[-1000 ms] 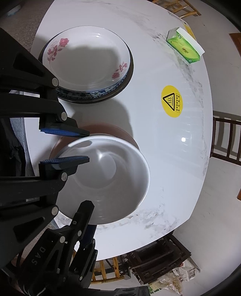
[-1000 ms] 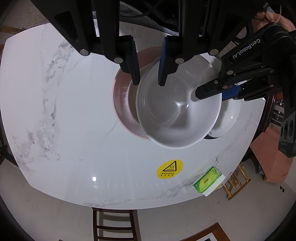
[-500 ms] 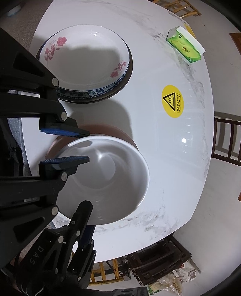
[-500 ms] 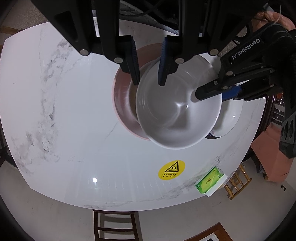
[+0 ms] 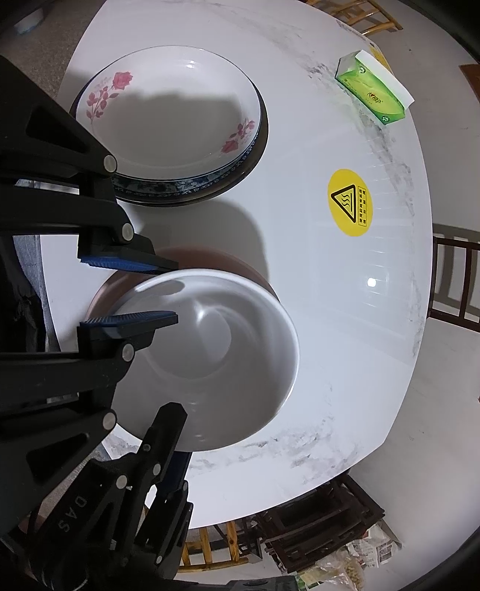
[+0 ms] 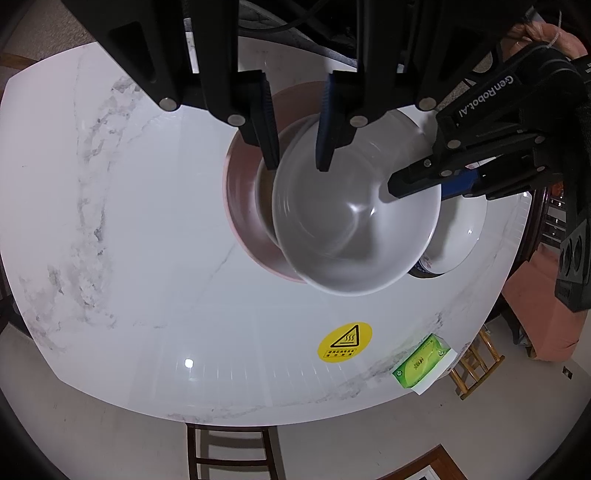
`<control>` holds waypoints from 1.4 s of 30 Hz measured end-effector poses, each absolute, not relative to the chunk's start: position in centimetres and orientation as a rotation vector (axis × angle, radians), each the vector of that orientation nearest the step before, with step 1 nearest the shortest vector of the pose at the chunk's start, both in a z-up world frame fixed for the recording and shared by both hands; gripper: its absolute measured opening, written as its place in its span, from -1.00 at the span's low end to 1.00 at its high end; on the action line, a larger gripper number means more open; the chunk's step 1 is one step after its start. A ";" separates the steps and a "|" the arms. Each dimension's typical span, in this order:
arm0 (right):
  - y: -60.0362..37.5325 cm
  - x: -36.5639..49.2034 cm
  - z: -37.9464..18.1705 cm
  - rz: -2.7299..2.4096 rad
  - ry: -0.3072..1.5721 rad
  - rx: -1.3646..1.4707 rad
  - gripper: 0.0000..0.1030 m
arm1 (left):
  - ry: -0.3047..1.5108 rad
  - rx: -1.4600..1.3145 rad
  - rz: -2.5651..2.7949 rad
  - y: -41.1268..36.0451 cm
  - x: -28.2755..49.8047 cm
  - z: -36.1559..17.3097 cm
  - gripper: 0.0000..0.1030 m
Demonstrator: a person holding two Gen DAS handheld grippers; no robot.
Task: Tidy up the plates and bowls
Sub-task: 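Lower the 'Dog' bowl into the pink bowl with the left tool, then open the left tool and regrasp the pink bowl rim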
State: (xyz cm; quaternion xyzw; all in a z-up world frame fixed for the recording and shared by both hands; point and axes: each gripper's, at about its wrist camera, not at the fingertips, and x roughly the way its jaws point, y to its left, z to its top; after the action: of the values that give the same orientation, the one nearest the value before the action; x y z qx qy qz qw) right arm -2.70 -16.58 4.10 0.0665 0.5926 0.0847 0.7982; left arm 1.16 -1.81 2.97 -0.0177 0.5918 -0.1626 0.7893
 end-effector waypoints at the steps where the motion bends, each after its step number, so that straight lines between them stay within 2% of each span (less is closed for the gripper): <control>1: -16.6 -2.7 4.1 0.181 1.272 0.142 -0.59 | 1.274 -0.037 -0.349 -1.9 1.2 3.0 -0.68; 31: -16.6 -2.3 2.6 0.175 1.299 0.145 -0.55 | 1.290 -0.019 -0.361 -2.3 1.3 2.0 -0.64; 42: -16.5 -2.2 2.4 0.160 1.300 0.149 -0.54 | 1.290 -0.019 -0.375 -2.3 1.4 1.9 -0.53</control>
State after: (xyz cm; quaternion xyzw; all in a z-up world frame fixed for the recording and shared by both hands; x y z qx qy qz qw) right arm -2.19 -16.49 2.43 0.0691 0.6041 0.0745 0.7904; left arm 1.41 -2.33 1.89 -0.0090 0.5974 -0.1737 0.7828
